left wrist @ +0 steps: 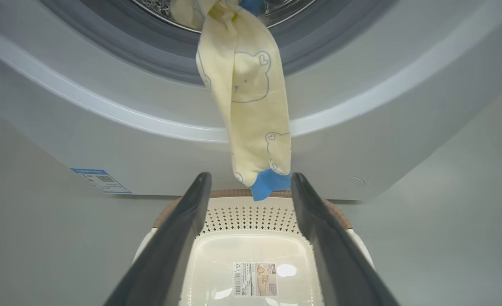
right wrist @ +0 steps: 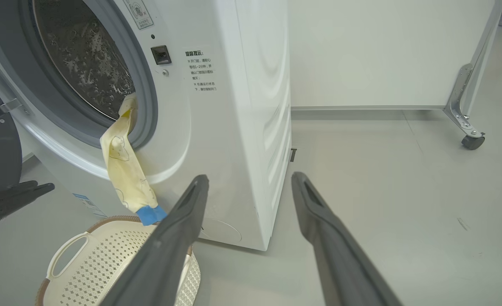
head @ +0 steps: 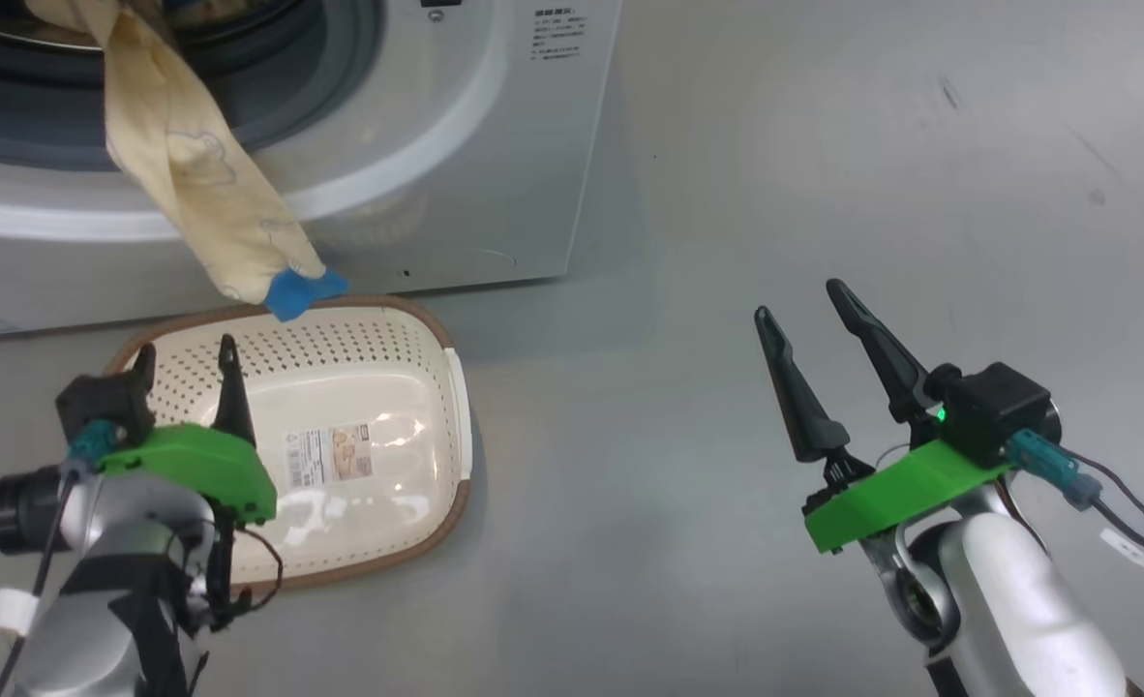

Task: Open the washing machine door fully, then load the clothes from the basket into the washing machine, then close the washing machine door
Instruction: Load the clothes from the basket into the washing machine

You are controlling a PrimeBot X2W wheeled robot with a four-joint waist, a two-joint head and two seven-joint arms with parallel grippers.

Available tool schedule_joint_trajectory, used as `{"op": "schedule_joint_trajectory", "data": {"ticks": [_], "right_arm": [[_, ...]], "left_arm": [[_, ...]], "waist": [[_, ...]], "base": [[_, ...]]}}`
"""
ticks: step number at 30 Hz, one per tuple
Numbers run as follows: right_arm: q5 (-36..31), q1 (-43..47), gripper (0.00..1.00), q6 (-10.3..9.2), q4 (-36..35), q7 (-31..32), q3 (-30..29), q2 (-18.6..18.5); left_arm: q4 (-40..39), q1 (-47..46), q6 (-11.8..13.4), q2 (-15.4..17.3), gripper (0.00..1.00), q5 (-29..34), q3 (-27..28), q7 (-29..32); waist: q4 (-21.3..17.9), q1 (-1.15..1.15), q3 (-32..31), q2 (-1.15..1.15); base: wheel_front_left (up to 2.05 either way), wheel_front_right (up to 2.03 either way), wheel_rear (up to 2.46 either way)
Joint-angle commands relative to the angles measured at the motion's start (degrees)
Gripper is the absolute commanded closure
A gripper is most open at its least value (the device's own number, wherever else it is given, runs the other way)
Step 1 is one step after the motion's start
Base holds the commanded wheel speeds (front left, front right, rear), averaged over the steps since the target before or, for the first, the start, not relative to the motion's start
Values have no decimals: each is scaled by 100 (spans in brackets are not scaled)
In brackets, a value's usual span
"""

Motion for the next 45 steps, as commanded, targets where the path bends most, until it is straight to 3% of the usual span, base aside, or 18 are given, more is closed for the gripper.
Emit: {"op": "schedule_joint_trajectory", "data": {"ticks": [1,7,15,25,26,27,28,29,35,45], "right_arm": [[86,-224,0,9,-194,-91,165,-34],[238,-486,0,9,-193,-169,278,-34],[437,-812,0,9,-186,-210,467,-34],[612,-938,0,9,-288,-213,552,-34],[624,-938,0,9,-289,-213,557,-34],[633,-938,0,9,-290,-213,561,-34],[641,-937,0,9,-288,-213,561,-34],[648,-935,0,9,-285,-213,561,-34],[654,-900,0,9,-289,-213,475,-34],[511,-718,0,9,-274,-214,263,-34]], "left_arm": [[233,-472,-124,119,0,-75,216,-1],[1384,-1399,-500,157,0,-192,245,-71],[2636,-2465,-822,362,0,-243,292,-170],[3582,-3354,-1019,540,0,-218,225,-234],[3649,-3419,-1037,555,9,-222,220,-233],[3713,-3478,-1054,569,30,-227,216,-233],[3775,-3529,-1066,577,78,-231,210,-235],[3844,-3569,-1072,577,100,-243,211,-222],[4170,-3706,-1111,489,100,-332,204,-106],[4323,-3967,-1324,301,100,-405,-31,779]], "waist": [[-135,-1,319,0],[-270,-1,826,0],[-467,-1,1347,0],[-674,-1,1620,0],[-689,-1,1630,0],[-700,-1,1637,0],[-708,-1,1640,0],[-714,-1,1641,0],[-647,-1,1609,0],[-301,-1,1357,0]], "base": [[0,0,0],[0,0,0],[0,0,0],[0,0,0],[0,0,0],[0,0,0],[0,0,0],[0,0,0],[0,0,0],[0,0,0]]}}
